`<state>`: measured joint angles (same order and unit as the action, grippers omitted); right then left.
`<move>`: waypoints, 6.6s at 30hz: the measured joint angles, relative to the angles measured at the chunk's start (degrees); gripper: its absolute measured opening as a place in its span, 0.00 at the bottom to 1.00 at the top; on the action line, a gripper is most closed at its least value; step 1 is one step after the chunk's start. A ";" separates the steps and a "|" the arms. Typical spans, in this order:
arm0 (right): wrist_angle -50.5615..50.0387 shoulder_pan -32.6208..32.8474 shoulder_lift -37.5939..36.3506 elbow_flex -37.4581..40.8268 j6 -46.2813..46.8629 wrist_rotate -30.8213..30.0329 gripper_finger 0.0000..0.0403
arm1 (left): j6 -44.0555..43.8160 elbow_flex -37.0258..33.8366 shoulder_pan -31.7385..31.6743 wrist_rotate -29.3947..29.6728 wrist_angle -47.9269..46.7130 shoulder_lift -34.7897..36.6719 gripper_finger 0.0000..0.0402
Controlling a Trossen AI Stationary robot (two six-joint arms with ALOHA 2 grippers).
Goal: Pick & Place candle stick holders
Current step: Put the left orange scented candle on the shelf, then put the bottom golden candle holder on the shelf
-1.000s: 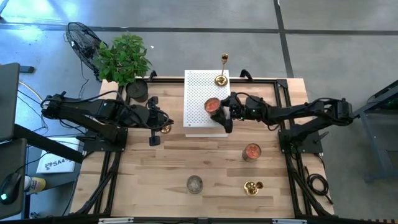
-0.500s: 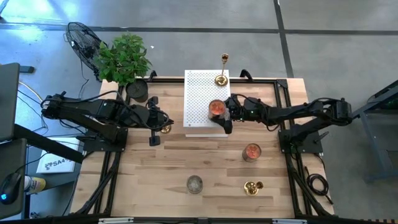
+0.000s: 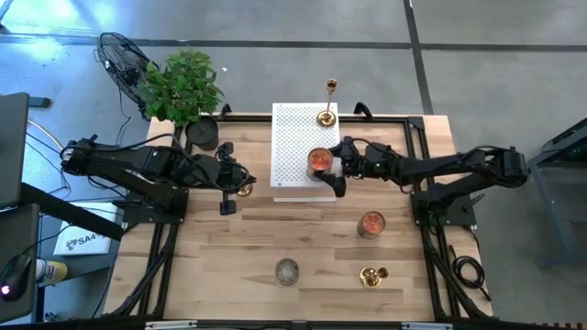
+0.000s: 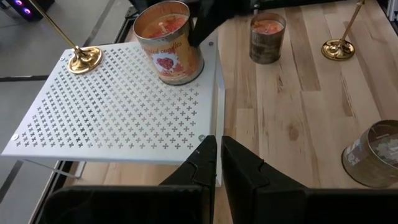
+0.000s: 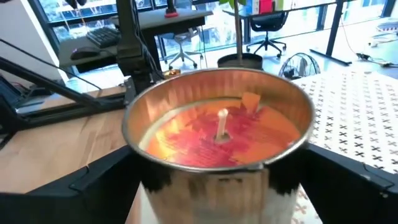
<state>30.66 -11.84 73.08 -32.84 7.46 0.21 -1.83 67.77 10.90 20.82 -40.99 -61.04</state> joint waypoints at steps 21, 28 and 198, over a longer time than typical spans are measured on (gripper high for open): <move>-22.57 9.93 -19.44 0.00 0.46 -9.31 0.97 | -0.54 0.00 0.00 0.11 -0.31 0.00 0.05; -24.98 16.98 -22.41 0.00 0.15 -10.78 0.97 | -1.08 -0.02 0.00 0.28 -0.41 0.00 0.05; -97.50 54.18 21.42 -47.27 88.03 9.44 0.86 | -2.14 -3.67 0.00 -2.43 6.75 -8.24 0.05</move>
<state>-66.85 42.35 94.50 -80.11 95.50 9.65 -3.97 64.10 10.90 18.39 -34.23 -69.28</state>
